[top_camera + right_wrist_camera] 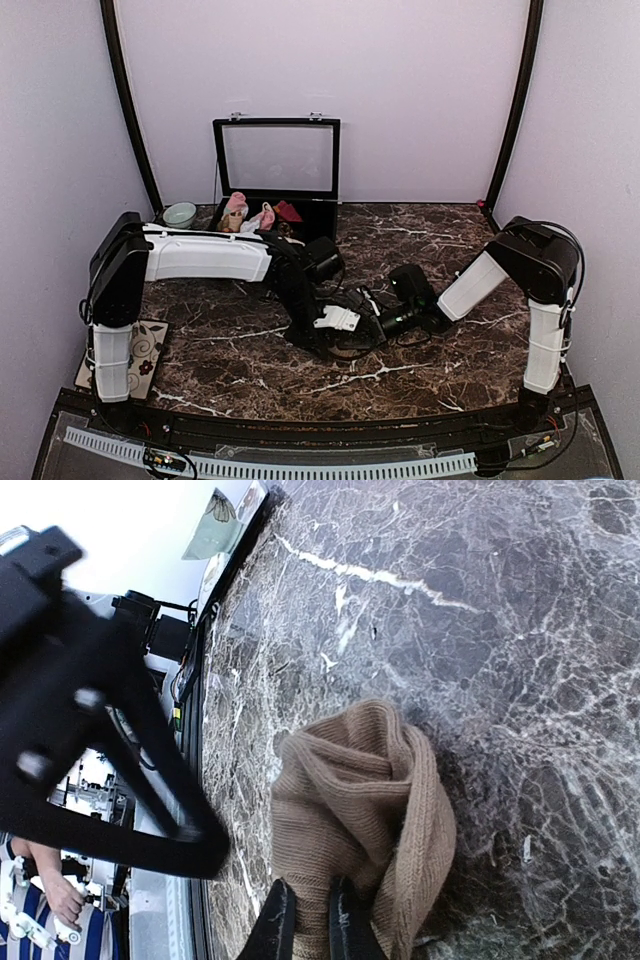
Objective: Roll the socks
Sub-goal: Pick up the sock from the center of the board.
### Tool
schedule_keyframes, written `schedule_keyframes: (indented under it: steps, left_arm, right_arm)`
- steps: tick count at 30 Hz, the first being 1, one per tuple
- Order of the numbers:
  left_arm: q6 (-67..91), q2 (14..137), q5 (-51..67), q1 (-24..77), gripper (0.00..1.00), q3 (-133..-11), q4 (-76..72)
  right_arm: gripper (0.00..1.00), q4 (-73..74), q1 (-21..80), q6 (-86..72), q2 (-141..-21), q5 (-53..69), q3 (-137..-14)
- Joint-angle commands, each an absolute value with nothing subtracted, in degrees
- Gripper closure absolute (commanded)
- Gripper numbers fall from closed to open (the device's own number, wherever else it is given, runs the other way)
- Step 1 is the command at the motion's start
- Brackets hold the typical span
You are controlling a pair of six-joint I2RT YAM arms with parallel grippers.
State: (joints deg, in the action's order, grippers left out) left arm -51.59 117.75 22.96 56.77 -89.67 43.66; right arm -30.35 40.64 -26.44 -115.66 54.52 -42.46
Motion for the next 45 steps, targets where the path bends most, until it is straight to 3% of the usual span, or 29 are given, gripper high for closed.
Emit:
schedule_keyframes:
  steps: [1,11,27,34,35,37,38,39,41,45]
  left_arm:
    - [-49.37,111.26,29.78,56.43,0.63,-89.69,48.61]
    - [-50.96,110.36,18.76,56.25,0.54,-75.81,22.26]
    - [-54.04,112.28,11.94,55.89,0.54,-72.18,16.34]
    - [-54.66,114.95,10.33,55.81,0.62,-71.54,17.8]
    - [-54.41,115.41,10.07,55.69,0.66,-71.73,17.81]
    - [-53.65,116.41,10.78,55.13,0.75,-72.6,18.96]
    - [-53.0,116.99,11.99,54.55,0.81,-73.33,20.01]
    - [-51.94,117.47,13.41,53.82,0.86,-74.36,21.17]
    - [-49.9,118.36,16.66,51.95,0.94,-76.66,24.3]
    - [-49.22,119.83,22.02,50.19,1.0,-79.59,30.61]
  right_arm:
    - [1.0,-13.29,38.24,-24.44,-123.02,44.89,-36.5]
    - [1.0,-14.96,38.28,-25.93,-123.03,46.16,-36.51]
    - [1.0,-15.45,38.16,-26.18,-122.98,47.11,-36.03]
    - [0.99,-15.6,38.14,-26.76,-122.3,46.7,-36.6]
    - [0.93,-15.95,38.17,-27.03,-122.15,46.72,-36.6]
    - [0.71,-16.36,38.1,-27.28,-121.28,46.8,-36.27]
    - [0.21,-16.52,38.06,-27.22,-120.57,46.61,-36.04]
    - [0.03,-16.66,38.06,-27.23,-119.4,45.92,-35.45]
    - [0.01,-17.65,38.01,-27.16,-116.54,44.72,-33.63]
    - [0.01,-18.26,38.02,-27.27,-110.64,38.47,-29.66]
